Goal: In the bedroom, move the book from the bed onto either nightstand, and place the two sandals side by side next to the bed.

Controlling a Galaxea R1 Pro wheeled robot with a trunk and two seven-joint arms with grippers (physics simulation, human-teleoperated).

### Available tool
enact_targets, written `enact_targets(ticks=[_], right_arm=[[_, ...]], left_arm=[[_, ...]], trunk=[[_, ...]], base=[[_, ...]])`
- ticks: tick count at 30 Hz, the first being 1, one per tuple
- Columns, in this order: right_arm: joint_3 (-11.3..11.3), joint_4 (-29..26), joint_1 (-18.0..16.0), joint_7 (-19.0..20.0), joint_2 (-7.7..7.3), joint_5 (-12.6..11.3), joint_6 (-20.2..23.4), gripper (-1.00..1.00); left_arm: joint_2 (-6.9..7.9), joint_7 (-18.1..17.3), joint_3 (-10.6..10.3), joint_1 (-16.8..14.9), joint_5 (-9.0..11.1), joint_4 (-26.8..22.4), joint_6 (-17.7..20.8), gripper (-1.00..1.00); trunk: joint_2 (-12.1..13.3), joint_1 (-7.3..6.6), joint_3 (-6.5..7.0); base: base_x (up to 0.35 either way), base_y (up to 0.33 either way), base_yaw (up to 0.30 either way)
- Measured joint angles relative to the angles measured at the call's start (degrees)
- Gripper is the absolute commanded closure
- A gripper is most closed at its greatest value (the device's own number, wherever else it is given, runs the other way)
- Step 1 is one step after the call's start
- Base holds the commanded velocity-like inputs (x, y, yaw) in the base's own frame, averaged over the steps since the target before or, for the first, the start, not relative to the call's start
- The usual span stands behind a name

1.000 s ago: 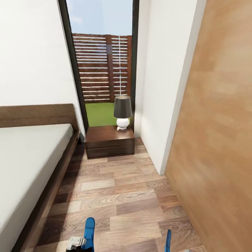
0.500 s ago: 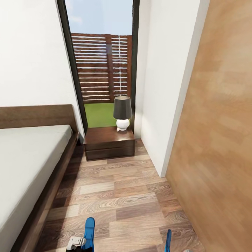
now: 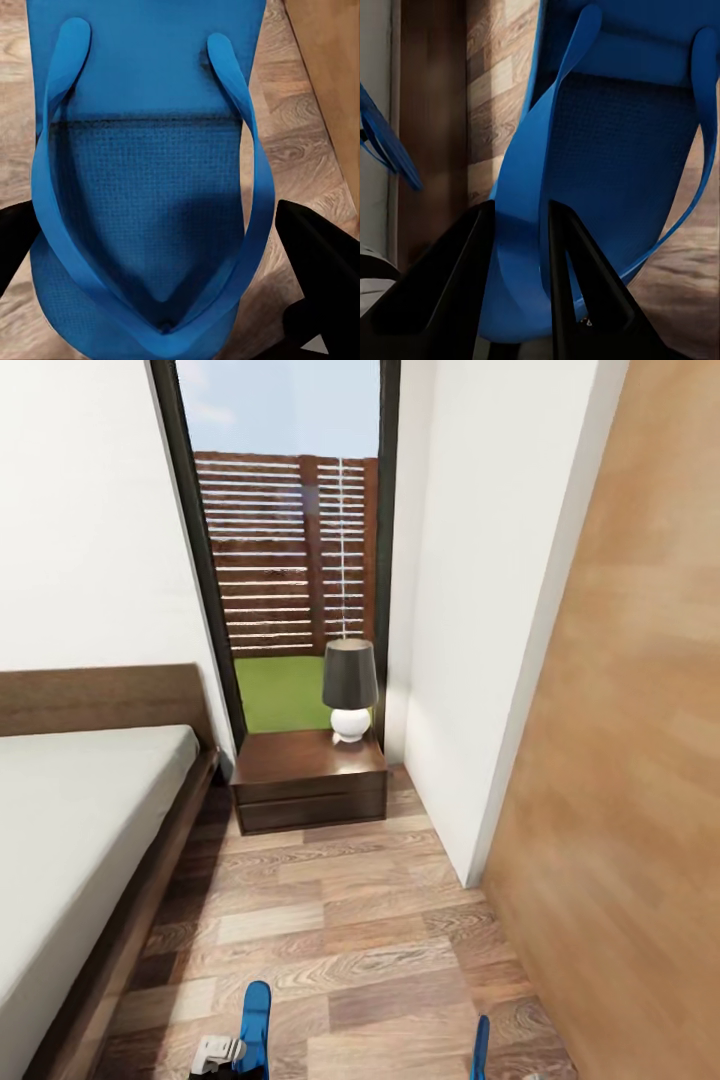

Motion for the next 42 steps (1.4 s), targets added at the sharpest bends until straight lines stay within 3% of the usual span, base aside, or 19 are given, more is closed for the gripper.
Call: enact_targets(ticks=[13, 42], right_arm=[[0.0, 0.0, 0.0, 0.0, 0.00, 0.0, 0.0, 1.00], [0.1, 0.0, 0.0, 0.0, 0.01, 0.0, 0.0, 1.00]], left_arm=[[0.00, 0.0, 0.0, 0.0, 0.0, 0.0, 0.0, 1.00], [0.00, 0.1, 0.1, 0.0, 0.0, 0.0, 0.0, 1.00]], trunk=[[0.0, 0.00, 0.00], [0.0, 0.00, 0.00]], base=[[0.330, -0.002, 0.130], [0.314, -0.104, 0.003]])
